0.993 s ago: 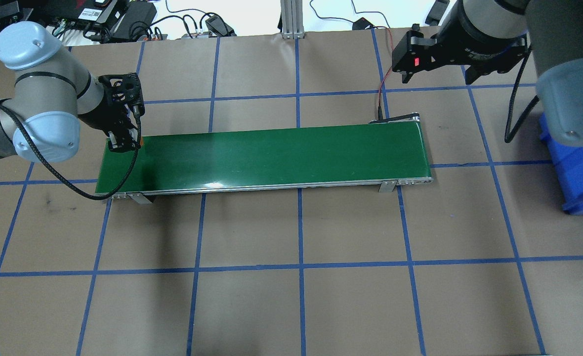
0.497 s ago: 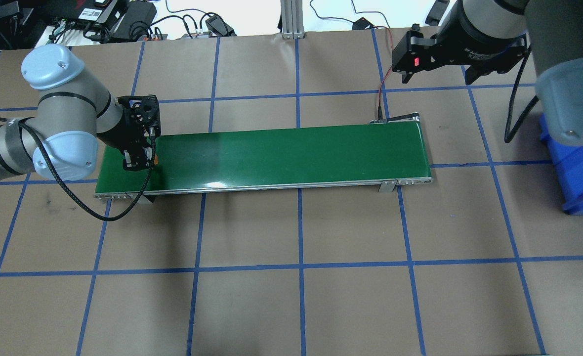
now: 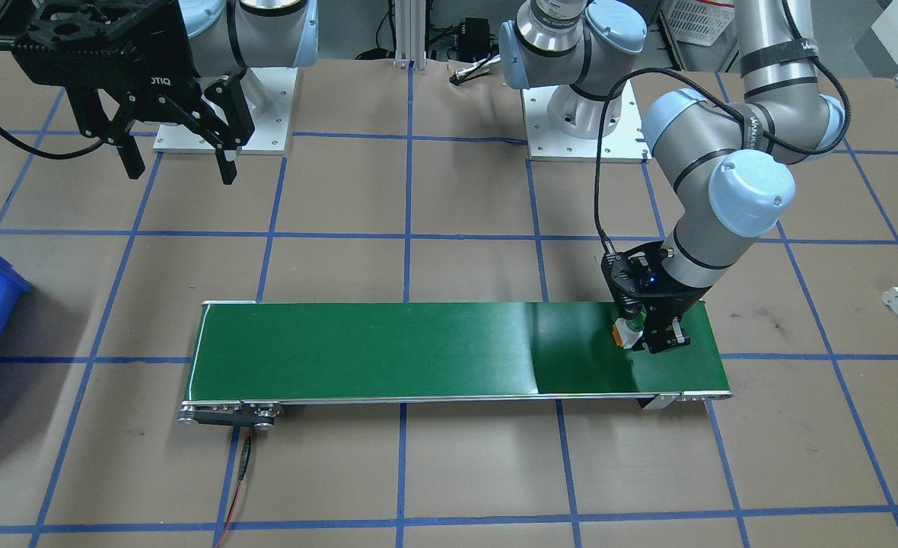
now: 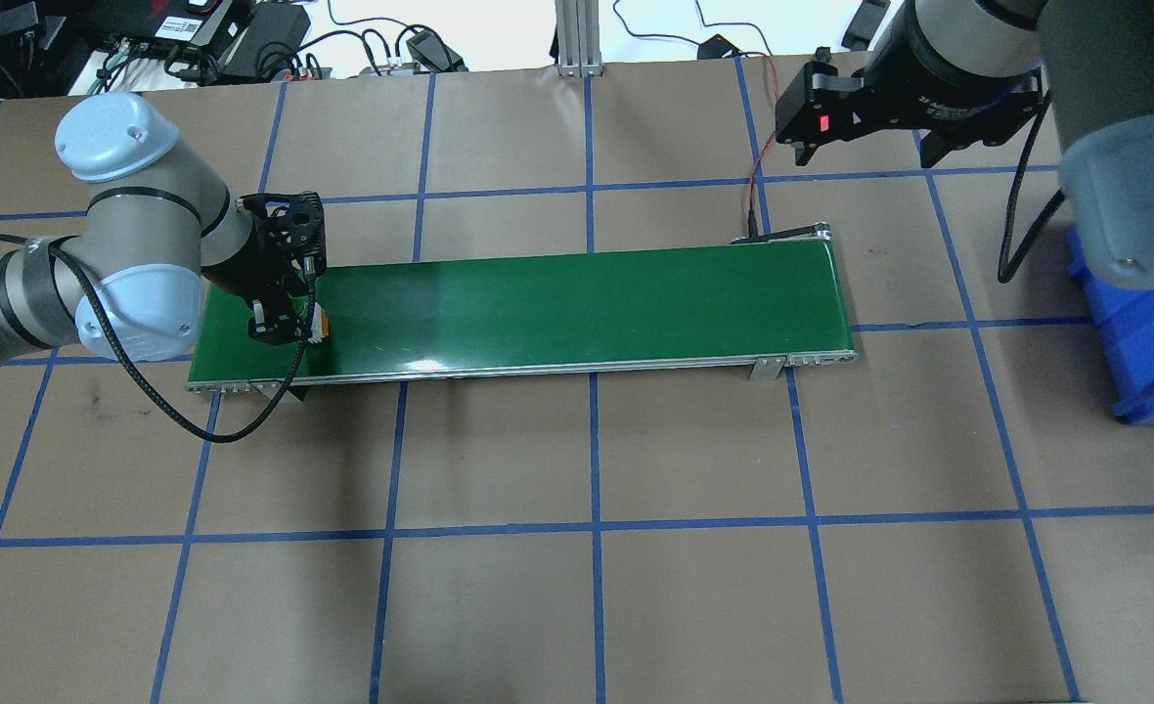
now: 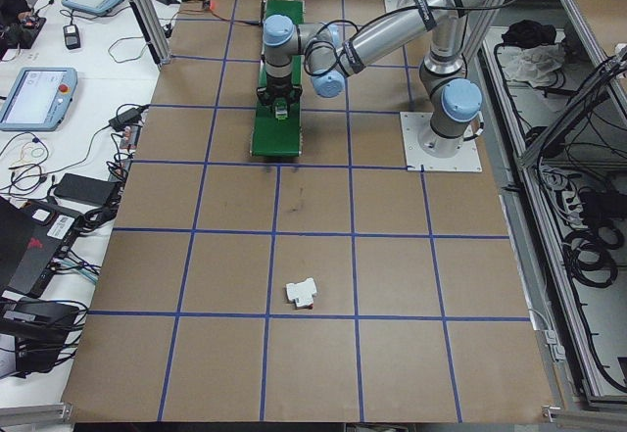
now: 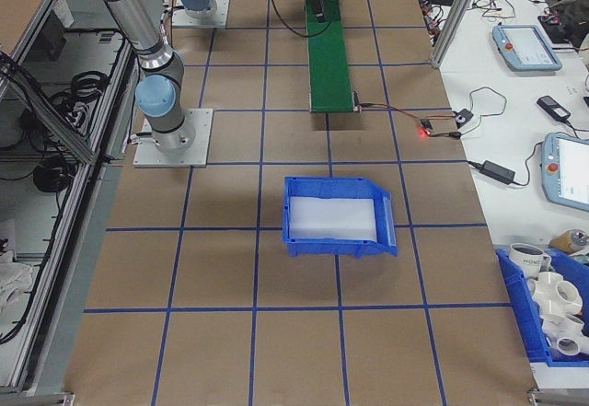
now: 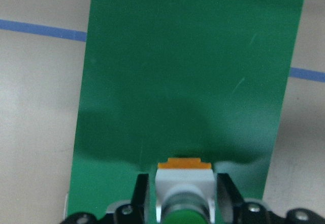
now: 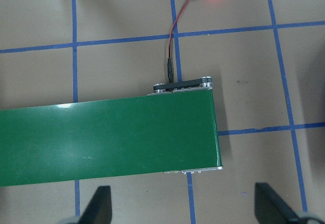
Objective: Move button from left to right
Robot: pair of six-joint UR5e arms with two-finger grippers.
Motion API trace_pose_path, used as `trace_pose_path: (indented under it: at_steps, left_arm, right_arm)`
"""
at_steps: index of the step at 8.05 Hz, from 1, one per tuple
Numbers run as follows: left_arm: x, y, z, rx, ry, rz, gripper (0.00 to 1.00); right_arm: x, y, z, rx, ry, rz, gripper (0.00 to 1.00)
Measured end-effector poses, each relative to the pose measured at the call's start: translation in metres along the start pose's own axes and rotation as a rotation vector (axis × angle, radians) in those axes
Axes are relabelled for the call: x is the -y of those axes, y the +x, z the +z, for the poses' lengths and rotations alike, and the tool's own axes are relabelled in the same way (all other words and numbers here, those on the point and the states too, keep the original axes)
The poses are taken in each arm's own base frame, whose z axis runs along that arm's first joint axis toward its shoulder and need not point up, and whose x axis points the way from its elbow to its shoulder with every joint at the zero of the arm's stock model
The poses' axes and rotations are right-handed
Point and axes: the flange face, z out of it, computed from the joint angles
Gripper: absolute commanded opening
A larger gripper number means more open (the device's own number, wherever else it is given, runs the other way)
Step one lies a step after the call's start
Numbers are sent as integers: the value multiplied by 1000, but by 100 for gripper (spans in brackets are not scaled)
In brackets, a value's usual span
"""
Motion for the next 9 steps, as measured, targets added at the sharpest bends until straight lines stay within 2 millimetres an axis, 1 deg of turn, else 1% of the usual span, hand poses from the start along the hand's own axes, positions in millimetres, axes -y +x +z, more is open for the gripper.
trace_pose_path:
  at_steps: [3,4,5,7,9]
  left_arm:
    - [0,-2,-1,17,-1,6,100]
    - [0,-3,-5,28,1,-11,100]
    - [2,-3,-9,40,8,-78,100]
    - [5,-2,-16,51,24,-337,100]
    - [11,1,-30,60,55,-611,100]
  right_arm:
    - [0,0,0,2,1,0,100]
    - [0,0,-1,2,1,0,100]
    - [0,0,-1,2,1,0,100]
    - [1,-1,0,4,6,0,100]
    - [8,-2,21,4,-41,-2,100]
